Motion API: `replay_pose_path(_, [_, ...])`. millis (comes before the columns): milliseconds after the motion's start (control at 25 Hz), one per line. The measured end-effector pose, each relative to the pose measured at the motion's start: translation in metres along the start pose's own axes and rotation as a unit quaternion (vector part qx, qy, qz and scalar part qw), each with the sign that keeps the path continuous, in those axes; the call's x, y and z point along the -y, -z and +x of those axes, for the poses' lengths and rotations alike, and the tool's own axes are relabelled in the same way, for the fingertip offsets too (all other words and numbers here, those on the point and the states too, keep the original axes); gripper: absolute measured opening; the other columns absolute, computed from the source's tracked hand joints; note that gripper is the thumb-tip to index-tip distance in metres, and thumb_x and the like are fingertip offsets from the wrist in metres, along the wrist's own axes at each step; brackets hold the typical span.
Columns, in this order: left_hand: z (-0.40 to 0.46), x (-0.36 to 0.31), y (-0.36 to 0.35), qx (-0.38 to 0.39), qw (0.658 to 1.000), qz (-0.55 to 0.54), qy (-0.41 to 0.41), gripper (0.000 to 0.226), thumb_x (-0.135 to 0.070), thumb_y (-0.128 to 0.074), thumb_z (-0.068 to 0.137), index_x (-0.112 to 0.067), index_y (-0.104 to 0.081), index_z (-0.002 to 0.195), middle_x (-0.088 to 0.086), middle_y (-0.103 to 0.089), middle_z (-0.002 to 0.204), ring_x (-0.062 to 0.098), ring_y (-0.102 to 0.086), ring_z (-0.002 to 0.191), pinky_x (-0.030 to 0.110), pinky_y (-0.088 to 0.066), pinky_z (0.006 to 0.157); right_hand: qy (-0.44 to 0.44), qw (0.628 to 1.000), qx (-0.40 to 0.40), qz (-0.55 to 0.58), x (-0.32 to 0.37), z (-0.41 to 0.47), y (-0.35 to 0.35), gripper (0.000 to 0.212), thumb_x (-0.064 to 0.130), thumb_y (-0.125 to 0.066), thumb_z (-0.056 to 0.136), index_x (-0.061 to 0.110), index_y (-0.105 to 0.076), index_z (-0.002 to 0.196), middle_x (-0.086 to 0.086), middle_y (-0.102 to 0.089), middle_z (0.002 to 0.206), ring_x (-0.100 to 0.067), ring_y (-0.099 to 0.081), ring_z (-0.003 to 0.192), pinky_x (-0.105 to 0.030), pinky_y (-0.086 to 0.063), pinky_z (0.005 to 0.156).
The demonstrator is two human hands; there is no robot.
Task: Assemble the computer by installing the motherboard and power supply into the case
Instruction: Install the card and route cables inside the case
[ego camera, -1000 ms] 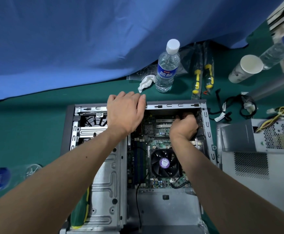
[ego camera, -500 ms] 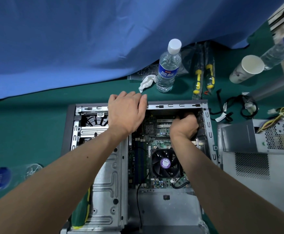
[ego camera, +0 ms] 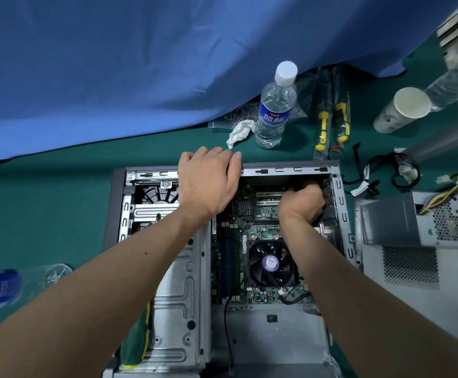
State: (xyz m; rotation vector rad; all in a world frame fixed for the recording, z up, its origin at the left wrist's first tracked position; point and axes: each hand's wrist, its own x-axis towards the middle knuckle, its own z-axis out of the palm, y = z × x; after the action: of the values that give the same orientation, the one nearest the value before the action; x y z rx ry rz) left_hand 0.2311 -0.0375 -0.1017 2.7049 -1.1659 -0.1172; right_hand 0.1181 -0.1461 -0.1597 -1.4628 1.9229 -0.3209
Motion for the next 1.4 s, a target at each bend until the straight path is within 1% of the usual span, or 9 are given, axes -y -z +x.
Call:
replay_pose_path(240, [0.000,0.001,0.000,0.005,1.000,0.001,-0.002,0.044,-0.042,-0.022,0.104,-0.025,-0.049,0.074,-0.010,-0.053,0.077,0.018,-0.047,0.076,0.039,-0.034,0.081,0.013,1.000,0.013,0.007,-0.002,-0.002,0.002,0.016,0.008,-0.066,0.091,0.001,-0.068,0.105,-0.023,-0.069,0.109,-0.040,-0.066,0.102,-0.042,-0.054,0.083])
replay_pose_path(400, [0.000,0.001,0.000,0.002,1.000,0.000,-0.002,0.046,-0.042,-0.023,0.104,-0.024,-0.053,0.075,-0.010,-0.051,0.076,0.019,-0.048,0.077,0.038,-0.033,0.080,0.058,0.997,0.050,0.016,-0.014,-0.015,0.006,0.033,0.005,-0.057,0.095,-0.001,-0.058,0.128,-0.021,-0.068,0.113,-0.037,-0.066,0.104,-0.035,-0.052,0.083])
replay_pose_path(520, [0.000,0.001,0.000,-0.002,1.000,0.001,-0.003,0.044,-0.042,-0.023,0.104,-0.025,-0.049,0.074,-0.011,-0.047,0.074,0.019,-0.046,0.075,0.038,-0.033,0.080,0.061,0.995,0.078,0.026,-0.024,-0.020,0.009,0.042,0.009,-0.057,0.097,0.000,-0.050,0.137,-0.016,-0.067,0.117,-0.032,-0.067,0.101,-0.030,-0.051,0.085])
replay_pose_path(600, [0.000,0.001,0.000,-0.002,1.000,-0.001,-0.002,0.045,-0.043,-0.023,0.104,-0.025,-0.050,0.074,-0.011,-0.046,0.074,0.019,-0.046,0.075,0.038,-0.033,0.080,0.042,0.994,0.091,0.033,-0.025,-0.016,0.008,0.044,0.014,-0.057,0.098,0.001,-0.047,0.139,-0.018,-0.069,0.111,-0.032,-0.070,0.094,-0.038,-0.057,0.085])
replay_pose_path(720, [0.000,0.001,0.000,0.000,1.000,-0.001,-0.002,0.045,-0.043,-0.023,0.104,-0.024,-0.051,0.075,-0.011,-0.047,0.074,0.018,-0.046,0.075,0.038,-0.033,0.080,-0.002,0.994,0.090,0.057,-0.018,-0.007,0.001,0.037,0.022,-0.058,0.098,0.004,-0.052,0.131,-0.021,-0.070,0.107,-0.039,-0.069,0.095,-0.052,-0.057,0.082])
replay_pose_path(880, [0.000,0.001,0.000,0.004,1.000,0.002,0.002,0.045,-0.043,-0.023,0.104,-0.024,-0.052,0.075,-0.011,-0.047,0.074,0.017,-0.044,0.075,0.037,-0.031,0.079,-0.023,0.998,0.052,0.032,-0.010,0.001,-0.005,0.023,0.027,-0.060,0.096,0.006,-0.062,0.106,-0.019,-0.072,0.102,-0.038,-0.071,0.091,-0.051,-0.057,0.081])
replay_pose_path(1040, [0.000,0.001,0.000,0.002,1.000,-0.001,0.003,0.044,-0.043,-0.024,0.104,-0.025,-0.050,0.073,-0.011,-0.047,0.074,0.016,-0.043,0.074,0.037,-0.031,0.079,-0.018,0.999,0.025,0.019,-0.011,0.003,-0.005,0.024,0.027,-0.064,0.094,0.005,-0.066,0.103,-0.019,-0.072,0.106,-0.039,-0.069,0.096,-0.039,-0.054,0.082])
replay_pose_path(1120, [0.000,0.001,0.000,0.003,1.000,0.001,0.004,0.044,-0.043,-0.023,0.104,-0.025,-0.049,0.073,-0.011,-0.047,0.074,0.016,-0.043,0.074,0.037,-0.032,0.079,-0.018,0.999,0.023,0.023,-0.012,0.002,-0.006,0.024,0.027,-0.064,0.094,0.006,-0.066,0.105,-0.018,-0.071,0.107,-0.039,-0.067,0.098,-0.038,-0.050,0.081])
replay_pose_path(1400, [0.000,-0.001,0.000,0.005,1.000,0.000,0.002,0.043,-0.044,-0.024,0.104,-0.026,-0.048,0.073,-0.012,-0.048,0.074,0.018,-0.047,0.076,0.038,-0.034,0.080,-0.022,0.998,0.033,0.043,-0.017,0.006,-0.011,0.022,0.032,-0.062,0.092,0.013,-0.066,0.103,-0.015,-0.074,0.097,-0.037,-0.071,0.087,-0.047,-0.057,0.082])
